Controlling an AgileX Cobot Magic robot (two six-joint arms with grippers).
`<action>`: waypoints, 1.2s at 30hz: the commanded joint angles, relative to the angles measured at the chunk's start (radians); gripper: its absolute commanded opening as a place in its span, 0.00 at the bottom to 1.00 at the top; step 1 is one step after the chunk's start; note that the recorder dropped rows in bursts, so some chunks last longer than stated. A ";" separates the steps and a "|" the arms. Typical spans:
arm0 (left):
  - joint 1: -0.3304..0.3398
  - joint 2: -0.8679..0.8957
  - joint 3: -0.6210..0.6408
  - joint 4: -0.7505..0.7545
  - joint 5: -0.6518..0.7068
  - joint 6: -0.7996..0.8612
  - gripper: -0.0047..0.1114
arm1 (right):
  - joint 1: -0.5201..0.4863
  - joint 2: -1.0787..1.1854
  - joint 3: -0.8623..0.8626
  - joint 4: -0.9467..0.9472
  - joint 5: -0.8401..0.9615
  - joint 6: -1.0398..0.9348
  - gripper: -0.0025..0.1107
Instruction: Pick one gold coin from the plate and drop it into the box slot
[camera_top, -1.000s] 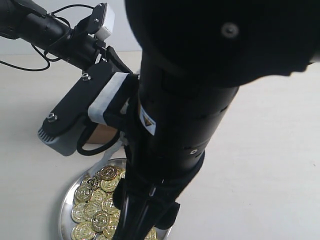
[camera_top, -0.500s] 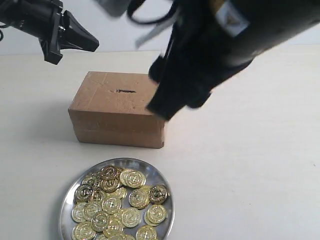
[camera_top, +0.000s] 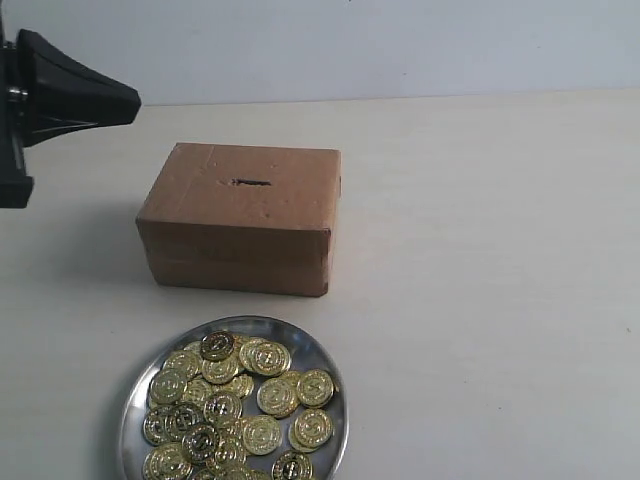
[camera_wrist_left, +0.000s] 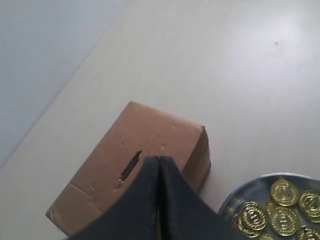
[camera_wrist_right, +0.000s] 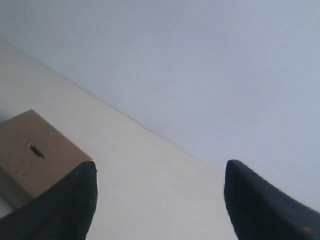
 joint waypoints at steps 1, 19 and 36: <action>-0.003 -0.188 0.091 -0.069 -0.012 0.008 0.04 | 0.001 -0.087 -0.004 -0.014 -0.006 0.018 0.62; -0.003 -0.490 0.109 -0.017 -0.012 0.009 0.04 | 0.001 -0.201 -0.004 0.004 -0.015 0.020 0.62; -0.001 -0.779 0.287 -0.015 -0.031 0.009 0.04 | -0.471 -0.315 -0.004 0.172 -0.044 0.020 0.62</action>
